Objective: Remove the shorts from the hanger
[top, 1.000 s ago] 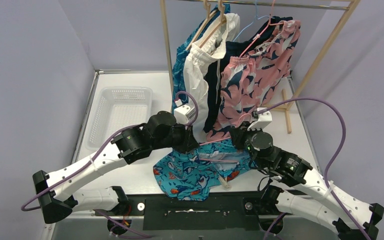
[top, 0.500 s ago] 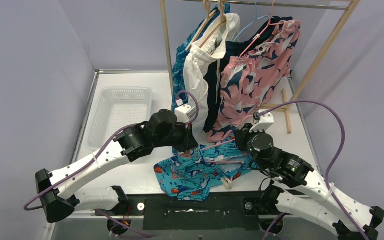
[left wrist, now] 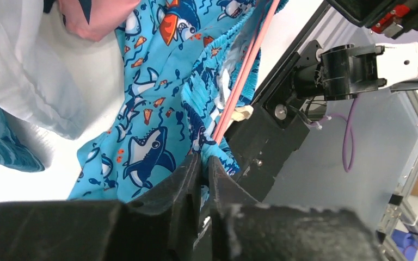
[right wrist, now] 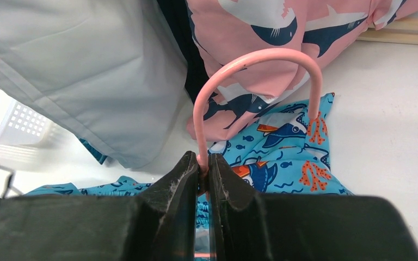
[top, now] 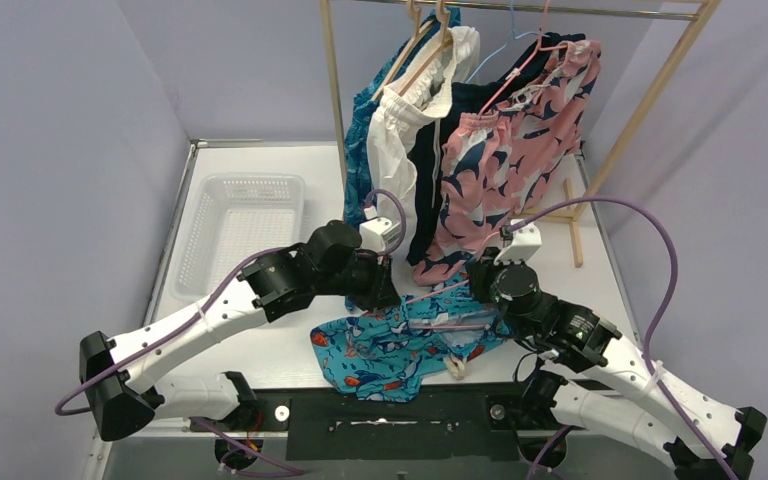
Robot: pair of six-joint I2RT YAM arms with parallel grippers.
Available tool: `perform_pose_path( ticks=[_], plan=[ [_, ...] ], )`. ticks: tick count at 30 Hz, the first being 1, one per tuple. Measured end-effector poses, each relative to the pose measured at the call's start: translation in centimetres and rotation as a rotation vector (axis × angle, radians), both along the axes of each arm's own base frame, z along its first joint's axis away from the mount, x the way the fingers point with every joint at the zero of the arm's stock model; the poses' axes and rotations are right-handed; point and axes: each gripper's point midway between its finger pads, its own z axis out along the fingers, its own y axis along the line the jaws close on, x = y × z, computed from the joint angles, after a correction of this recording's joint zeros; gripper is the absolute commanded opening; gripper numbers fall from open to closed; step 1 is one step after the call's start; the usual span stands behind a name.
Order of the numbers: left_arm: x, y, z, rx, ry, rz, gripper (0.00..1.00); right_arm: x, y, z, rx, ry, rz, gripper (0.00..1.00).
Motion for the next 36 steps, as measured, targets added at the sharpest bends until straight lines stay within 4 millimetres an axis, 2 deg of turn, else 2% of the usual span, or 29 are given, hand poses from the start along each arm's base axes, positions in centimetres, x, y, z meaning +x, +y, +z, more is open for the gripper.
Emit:
perform_pose_path(
  ticks=[8,16,21,27,36],
  plan=[
    [0.3,0.2,-0.5,0.022,-0.006,0.015,0.0,0.1,0.0,-0.1,-0.003,0.003,-0.004,0.0],
    [0.8,2.4,0.9,0.006,-0.075,0.095,0.0,0.4,-0.1,0.0,0.039,0.015,-0.049,0.0],
    [0.8,3.0,1.5,-0.008,-0.094,0.118,0.0,0.5,-0.1,0.3,0.077,0.021,-0.07,0.0],
    [1.1,3.5,1.3,0.006,-0.103,0.144,0.0,0.4,0.0,0.2,0.099,0.029,-0.081,0.0],
    [1.0,5.9,0.3,0.021,-0.116,0.224,0.0,0.4,-0.6,0.2,0.076,0.035,-0.09,0.0]
  ],
)
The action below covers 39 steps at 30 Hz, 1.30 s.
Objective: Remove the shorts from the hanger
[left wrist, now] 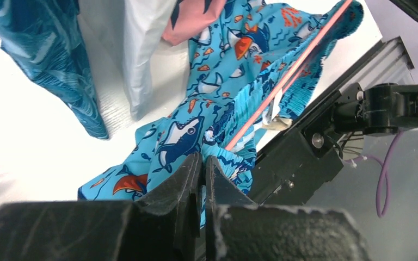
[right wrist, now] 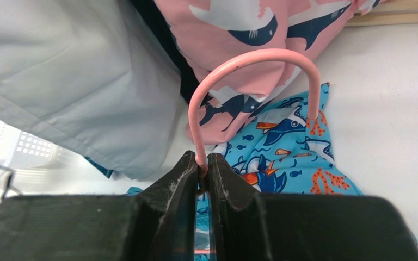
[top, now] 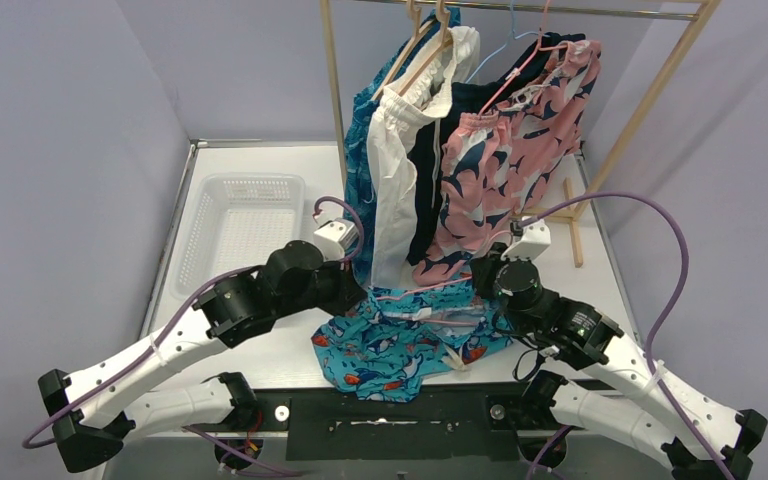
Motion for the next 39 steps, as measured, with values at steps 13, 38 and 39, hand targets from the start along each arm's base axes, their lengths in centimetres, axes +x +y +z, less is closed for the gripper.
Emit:
perform_pose_path(
  ticks=[13,38,39],
  plan=[
    [2.1,3.8,-2.3,0.099,0.027,0.215,0.0,2.2,-5.5,1.0,-0.157,-0.063,-0.161,0.0],
    [2.9,2.0,0.8,-0.014,-0.008,0.138,0.61,3.3,-1.9,-1.3,-0.023,-0.008,-0.073,0.0],
    [2.5,1.9,1.5,-0.043,-0.015,0.117,0.61,3.3,-1.8,-1.4,-0.021,-0.007,-0.068,0.0]
  ],
)
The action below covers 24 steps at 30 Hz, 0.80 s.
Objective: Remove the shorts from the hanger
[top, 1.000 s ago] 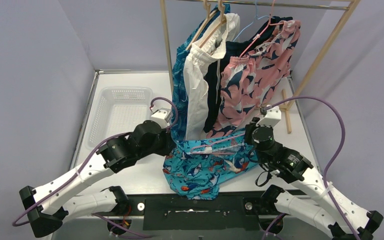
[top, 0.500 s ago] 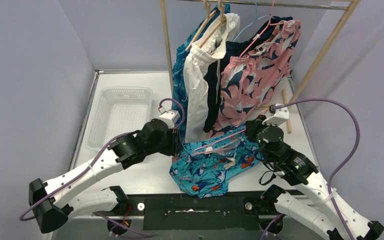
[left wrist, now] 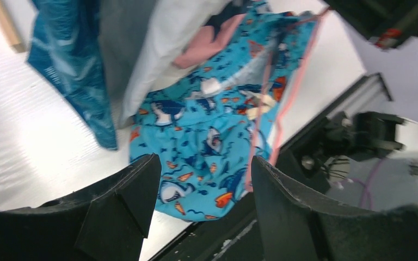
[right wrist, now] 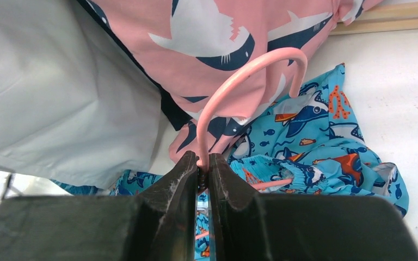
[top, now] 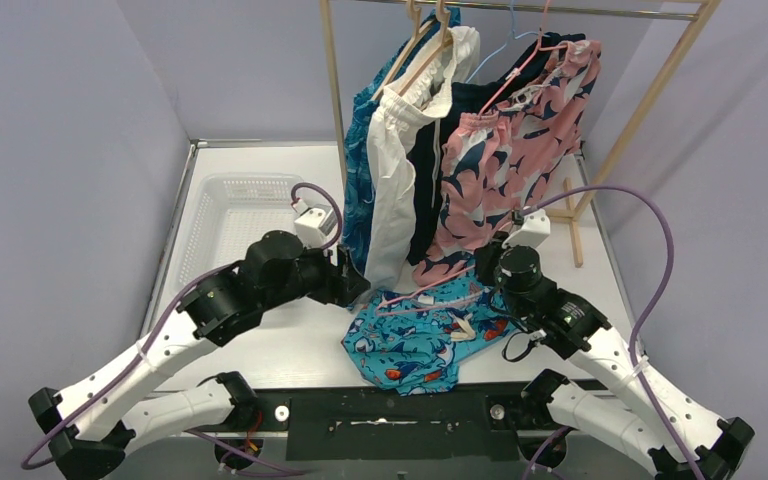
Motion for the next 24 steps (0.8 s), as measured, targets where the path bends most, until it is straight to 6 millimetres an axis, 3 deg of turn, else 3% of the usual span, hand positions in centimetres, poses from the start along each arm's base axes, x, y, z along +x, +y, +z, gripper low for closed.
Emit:
perform_pose_path(
  ticks=[5,11,13,14,16,18,19,24],
  plan=[
    [-2.2,-1.6,1.5,-0.106,0.003,-0.139,0.61,-0.1,0.9,-0.4,0.017,0.009,0.043,0.0],
    [-4.1,-3.9,-0.4,-0.118,0.098,-0.289,0.59,-0.2,1.9,0.1,0.049,0.002,0.089,0.0],
    [-4.7,-4.4,-0.9,-0.111,0.122,-0.327,0.51,-0.3,2.1,0.1,0.055,0.003,0.101,0.0],
    [-5.1,-4.7,-1.1,-0.109,0.13,-0.345,0.43,-0.4,2.2,0.1,0.056,0.005,0.107,0.0],
    [-5.6,-5.1,-1.3,-0.104,0.137,-0.375,0.18,-0.5,2.4,0.0,0.057,0.009,0.121,0.0],
    [-6.1,-5.5,-1.7,-0.093,0.143,-0.401,0.04,-0.5,2.6,-0.1,0.057,0.015,0.133,0.0],
    [-6.3,-5.7,-2.0,-0.084,0.146,-0.412,0.0,-0.6,2.7,-0.1,0.055,0.019,0.138,0.0],
    [-7.0,-6.2,-2.8,-0.051,0.146,-0.448,0.0,-0.8,2.7,-0.6,0.038,0.045,0.147,0.05]
  ],
)
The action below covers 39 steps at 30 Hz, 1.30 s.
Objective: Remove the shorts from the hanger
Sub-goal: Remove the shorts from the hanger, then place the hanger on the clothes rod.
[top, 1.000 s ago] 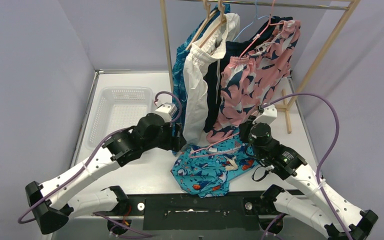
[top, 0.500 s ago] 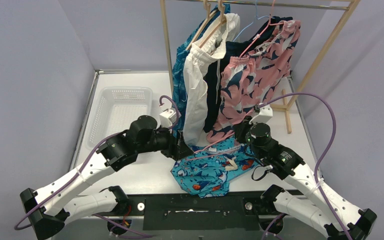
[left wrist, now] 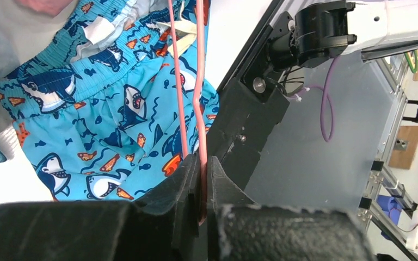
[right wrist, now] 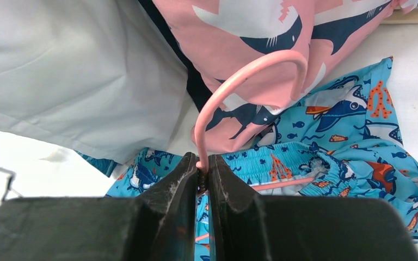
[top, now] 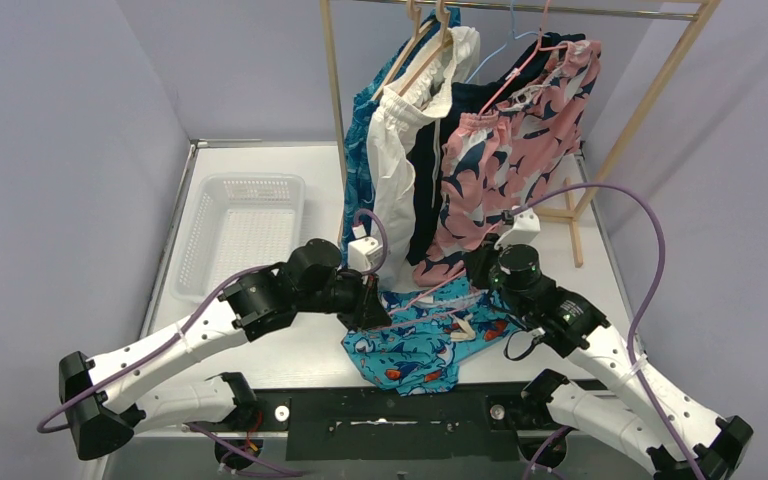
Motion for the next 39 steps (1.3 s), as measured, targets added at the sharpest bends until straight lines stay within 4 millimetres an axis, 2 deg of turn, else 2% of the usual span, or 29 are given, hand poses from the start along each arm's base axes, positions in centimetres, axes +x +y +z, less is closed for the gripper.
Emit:
perform_pose_path(
  ticks=[4,5,8,11,14,17,21,25,28,32,35,39],
  plan=[
    [0.0,0.1,0.4,0.014,-0.022,0.001,0.0,-0.2,0.0,0.5,0.01,0.005,0.001,0.2],
    [0.1,0.2,0.8,0.02,-0.033,0.008,0.0,-0.2,0.0,0.7,0.018,0.005,0.0,0.29],
    [0.3,0.9,2.2,0.041,-0.059,0.035,0.0,-0.4,0.2,2.4,0.075,-0.021,0.002,0.52],
    [0.5,2.0,3.9,0.047,-0.093,0.065,0.0,-0.8,0.2,4.6,0.141,-0.061,-0.001,0.62],
    [0.4,3.1,6.1,0.023,-0.132,0.087,0.0,-1.3,-0.1,6.4,0.206,-0.095,-0.007,0.63],
    [0.2,3.7,7.5,-0.012,-0.158,0.094,0.0,-1.9,-0.4,7.4,0.262,-0.11,-0.019,0.64],
    [0.1,3.9,7.9,-0.025,-0.167,0.098,0.0,-3.1,-1.1,8.5,0.364,-0.11,-0.048,0.64],
    [0.6,3.4,7.9,-0.045,-0.178,0.108,0.0,-4.5,-1.8,10.5,0.509,-0.136,-0.061,0.65],
    [0.8,2.3,8.1,-0.087,-0.2,0.108,0.0,-5.4,-1.9,11.5,0.616,-0.164,-0.045,0.65],
    [0.0,-0.1,8.1,-0.122,-0.237,0.062,0.0,-5.6,-1.5,10.8,0.698,-0.144,-0.049,0.65],
    [-0.6,-2.6,7.8,-0.125,-0.279,0.033,0.0,-5.5,-1.2,10.0,0.728,-0.116,-0.057,0.65],
    [-0.2,-4.6,7.2,-0.11,-0.352,0.069,0.0,-5.7,-0.8,10.4,0.77,-0.107,-0.041,0.65]
  ],
)
